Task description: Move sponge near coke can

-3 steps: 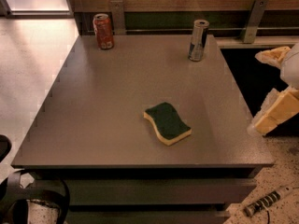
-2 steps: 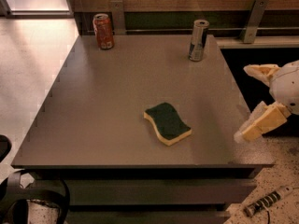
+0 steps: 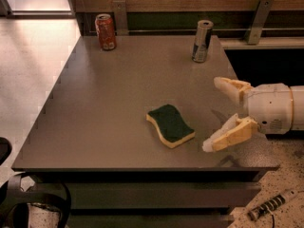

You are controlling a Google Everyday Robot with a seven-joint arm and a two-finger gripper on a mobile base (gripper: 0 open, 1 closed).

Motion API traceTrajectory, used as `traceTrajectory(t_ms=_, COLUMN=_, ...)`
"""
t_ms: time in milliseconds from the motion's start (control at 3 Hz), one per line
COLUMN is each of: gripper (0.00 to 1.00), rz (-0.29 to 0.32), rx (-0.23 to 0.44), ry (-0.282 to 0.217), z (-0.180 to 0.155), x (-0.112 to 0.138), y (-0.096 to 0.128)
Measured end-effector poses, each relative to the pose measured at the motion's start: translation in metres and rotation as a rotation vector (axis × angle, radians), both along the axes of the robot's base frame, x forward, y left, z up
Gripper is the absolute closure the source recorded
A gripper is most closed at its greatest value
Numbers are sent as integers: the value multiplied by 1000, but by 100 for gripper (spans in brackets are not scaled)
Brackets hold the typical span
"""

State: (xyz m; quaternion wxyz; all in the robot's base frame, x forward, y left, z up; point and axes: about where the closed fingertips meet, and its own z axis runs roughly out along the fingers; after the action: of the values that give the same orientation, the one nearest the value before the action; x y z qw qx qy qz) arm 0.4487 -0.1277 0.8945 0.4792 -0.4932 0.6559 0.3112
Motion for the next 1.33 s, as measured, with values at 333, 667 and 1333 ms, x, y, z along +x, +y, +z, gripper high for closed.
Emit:
traceTrajectory(t_ms=333, gripper=0, rz=16, rx=60, ry=7, z=2, x=-4, y=24)
traceTrajectory(t_ms=667, gripper=0, rz=-41, rx=2, ry=-9, z=-15, x=5, y=43)
traceTrajectory(t_ms=1333, gripper=0, rz=-120, rx=-34, ry=-39, z=-49, x=25, y=54)
